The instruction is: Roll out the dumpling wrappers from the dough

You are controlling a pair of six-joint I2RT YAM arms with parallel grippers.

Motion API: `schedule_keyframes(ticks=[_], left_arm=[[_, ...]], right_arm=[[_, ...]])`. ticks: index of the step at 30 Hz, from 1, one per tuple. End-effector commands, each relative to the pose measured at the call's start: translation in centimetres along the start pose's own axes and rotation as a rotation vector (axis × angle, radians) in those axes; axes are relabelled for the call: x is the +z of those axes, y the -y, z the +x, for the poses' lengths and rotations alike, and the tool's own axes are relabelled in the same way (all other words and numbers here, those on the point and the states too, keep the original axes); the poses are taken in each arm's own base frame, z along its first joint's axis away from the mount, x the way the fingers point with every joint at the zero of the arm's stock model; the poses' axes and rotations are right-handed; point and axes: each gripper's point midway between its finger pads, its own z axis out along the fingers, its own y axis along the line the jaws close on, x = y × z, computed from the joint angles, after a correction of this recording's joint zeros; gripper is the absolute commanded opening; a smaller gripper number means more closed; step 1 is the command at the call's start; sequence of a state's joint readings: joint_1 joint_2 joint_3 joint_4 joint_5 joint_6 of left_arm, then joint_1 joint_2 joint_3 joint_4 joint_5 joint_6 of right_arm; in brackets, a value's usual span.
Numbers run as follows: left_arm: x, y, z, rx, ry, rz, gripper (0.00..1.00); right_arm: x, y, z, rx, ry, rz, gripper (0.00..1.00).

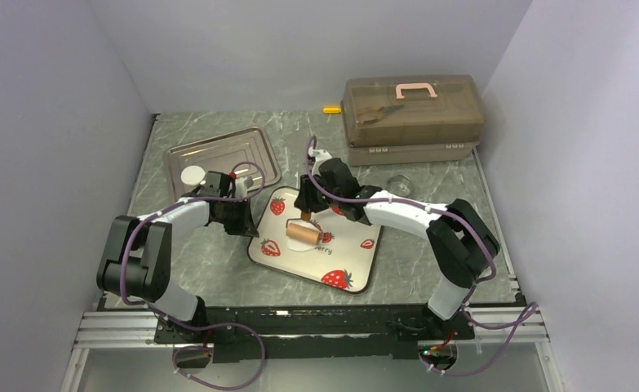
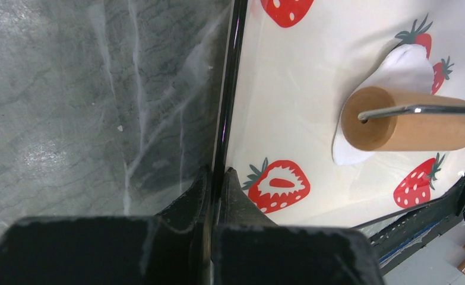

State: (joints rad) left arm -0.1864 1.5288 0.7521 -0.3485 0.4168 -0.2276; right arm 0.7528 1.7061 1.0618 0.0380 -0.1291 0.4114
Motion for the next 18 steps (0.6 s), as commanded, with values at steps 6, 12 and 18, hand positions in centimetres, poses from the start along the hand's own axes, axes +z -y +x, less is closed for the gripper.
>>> schedule_keyframes(ticks=[6,12,18], left_arm=[[-0.2,-1.2,-1.1,-0.012,0.045,-0.056,0.00],[-0.1,-1.3,-1.0,-0.015,0.039,-0.060,0.00],[-0.1,-1.3,-0.9,-0.016,0.037,-0.061,0.00]], right_arm=[[-0.8,1.0,12.2,-0.036,-0.239,0.030,0.00],[-1.9,1.5,16.0,-0.046,-0.305,0.055,0.00],[-2.8,-3.5,9.1,-0.101,-0.172,-0.101,0.00]])
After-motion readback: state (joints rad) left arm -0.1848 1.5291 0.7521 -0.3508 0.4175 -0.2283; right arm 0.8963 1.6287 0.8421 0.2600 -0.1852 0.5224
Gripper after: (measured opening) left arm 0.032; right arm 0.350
